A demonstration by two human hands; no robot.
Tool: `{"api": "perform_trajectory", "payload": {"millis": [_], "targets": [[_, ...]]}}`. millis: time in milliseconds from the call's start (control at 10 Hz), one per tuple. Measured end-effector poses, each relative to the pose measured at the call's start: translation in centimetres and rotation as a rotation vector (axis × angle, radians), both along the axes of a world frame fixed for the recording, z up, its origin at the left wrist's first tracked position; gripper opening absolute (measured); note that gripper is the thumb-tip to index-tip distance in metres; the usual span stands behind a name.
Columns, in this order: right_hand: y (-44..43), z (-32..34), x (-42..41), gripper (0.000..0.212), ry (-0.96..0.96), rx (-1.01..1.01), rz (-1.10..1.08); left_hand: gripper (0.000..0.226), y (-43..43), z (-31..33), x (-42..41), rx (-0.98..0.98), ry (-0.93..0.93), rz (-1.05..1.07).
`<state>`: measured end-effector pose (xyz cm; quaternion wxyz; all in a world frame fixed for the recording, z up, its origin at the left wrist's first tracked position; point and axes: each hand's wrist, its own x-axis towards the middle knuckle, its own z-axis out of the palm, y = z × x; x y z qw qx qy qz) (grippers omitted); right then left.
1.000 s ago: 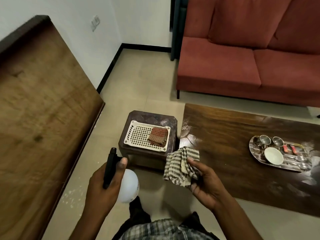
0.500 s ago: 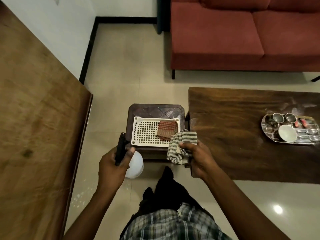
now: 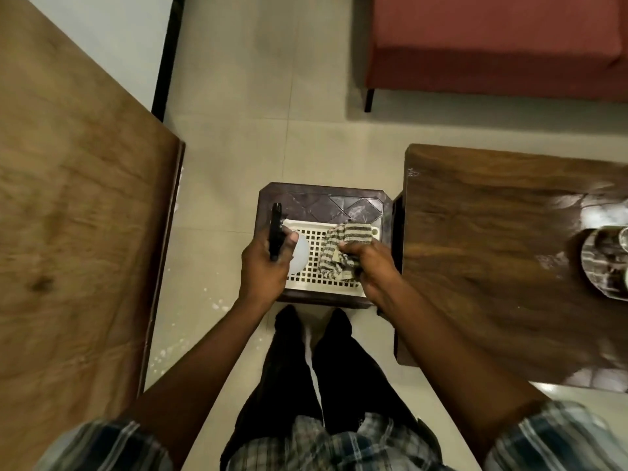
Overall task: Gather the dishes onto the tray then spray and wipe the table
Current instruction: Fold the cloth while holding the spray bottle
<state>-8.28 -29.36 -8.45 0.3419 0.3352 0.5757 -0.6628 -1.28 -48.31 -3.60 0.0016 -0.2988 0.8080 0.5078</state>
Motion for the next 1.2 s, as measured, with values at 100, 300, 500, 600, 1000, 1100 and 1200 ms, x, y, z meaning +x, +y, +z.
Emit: {"api": "perform_trajectory", "payload": {"millis": [100, 300, 500, 600, 1000, 1100, 1200], "targets": [[-1.3, -3.0, -1.6, 0.048, -0.029, 0.045, 0.030, 0.009, -0.5, -2.8, -1.4, 0.017, -0.041, -0.026], [-1.3, -6.3, -2.5, 0.035, -0.061, 0.139, 0.107, 0.018, -0.3, -5.2, -2.1, -0.027, -0.071, -0.010], [0.4, -7.0, -2.4, 0.037, 0.092, 0.519, 0.300, 0.009, -0.2, -7.2, -1.3, -0.026, -0.078, -0.011], [0.6, -6.3, -2.2, 0.041, 0.183, 0.677, 0.411, 0.016, -0.2, -7.8, -1.2, -0.044, -0.081, -0.045], [-0.6, -1.1, 3.9, 0.054, 0.361, 0.702, 0.424, 0.072, -1.0, -4.5, -0.5, -0.114, -0.176, -0.186], [-1.2, 1.3, 3.3, 0.056, 0.416, 0.675, 0.438, 0.073, -1.9, -1.0, -1.4, -0.218, -0.158, -0.239], [-1.9, 3.2, 2.2, 0.053, 0.500, 0.670, 0.431, 0.064, -2.5, 1.5, -2.2, -0.254, -0.101, -0.255]]}}
